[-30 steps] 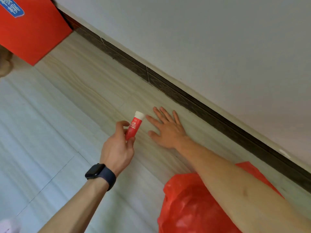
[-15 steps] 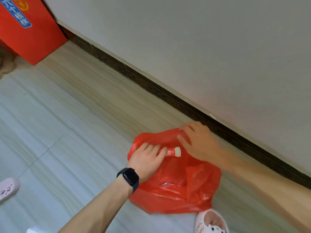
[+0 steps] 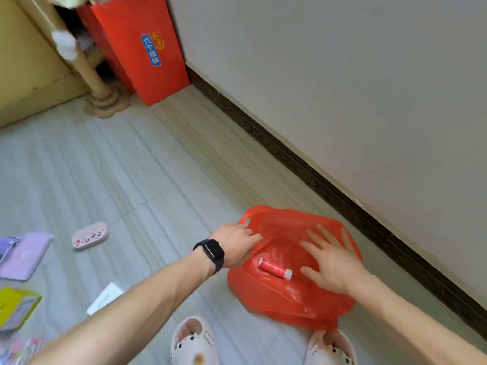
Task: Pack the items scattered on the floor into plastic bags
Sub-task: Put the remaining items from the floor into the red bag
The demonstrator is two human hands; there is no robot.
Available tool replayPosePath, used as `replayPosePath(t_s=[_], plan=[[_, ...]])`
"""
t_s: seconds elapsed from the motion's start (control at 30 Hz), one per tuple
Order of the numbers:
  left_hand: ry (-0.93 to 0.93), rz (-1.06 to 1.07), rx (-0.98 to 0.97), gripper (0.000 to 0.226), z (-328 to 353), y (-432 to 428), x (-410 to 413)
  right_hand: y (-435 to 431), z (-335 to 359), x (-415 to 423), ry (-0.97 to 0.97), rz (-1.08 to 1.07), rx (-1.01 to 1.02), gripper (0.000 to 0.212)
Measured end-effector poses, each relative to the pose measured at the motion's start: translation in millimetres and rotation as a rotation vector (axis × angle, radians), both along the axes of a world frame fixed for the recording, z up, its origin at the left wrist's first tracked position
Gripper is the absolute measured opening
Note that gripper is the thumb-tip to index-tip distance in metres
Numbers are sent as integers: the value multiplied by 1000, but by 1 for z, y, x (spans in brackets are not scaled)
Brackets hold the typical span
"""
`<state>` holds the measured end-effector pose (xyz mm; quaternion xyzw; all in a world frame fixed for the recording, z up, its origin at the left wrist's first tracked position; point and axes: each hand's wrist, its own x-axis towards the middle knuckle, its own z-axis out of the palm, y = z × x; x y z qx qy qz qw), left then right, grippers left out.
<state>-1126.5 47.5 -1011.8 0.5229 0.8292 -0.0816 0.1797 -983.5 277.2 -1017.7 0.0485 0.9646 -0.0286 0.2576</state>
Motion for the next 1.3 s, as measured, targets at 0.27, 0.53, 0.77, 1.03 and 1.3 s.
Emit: replayPosePath(t_s=[0.27, 0.53, 0.77, 1.03, 1.3], plan=[[96, 590, 84, 58, 119, -169, 15, -123, 111, -33, 356, 364, -228, 72], [316, 1115, 59, 58, 174, -375, 97, -267, 229, -69, 479, 732, -128, 64], [264, 1516, 87, 56, 164, -496, 197, -382, 251, -49, 413, 881, -168, 62], [-4, 1794, 22, 45, 82, -555, 277, -457, 157, -41, 146, 919, -180, 66], [-309, 1878, -27, 72, -58, -559, 273, -482, 8, -60, -214, 707, -45, 69]])
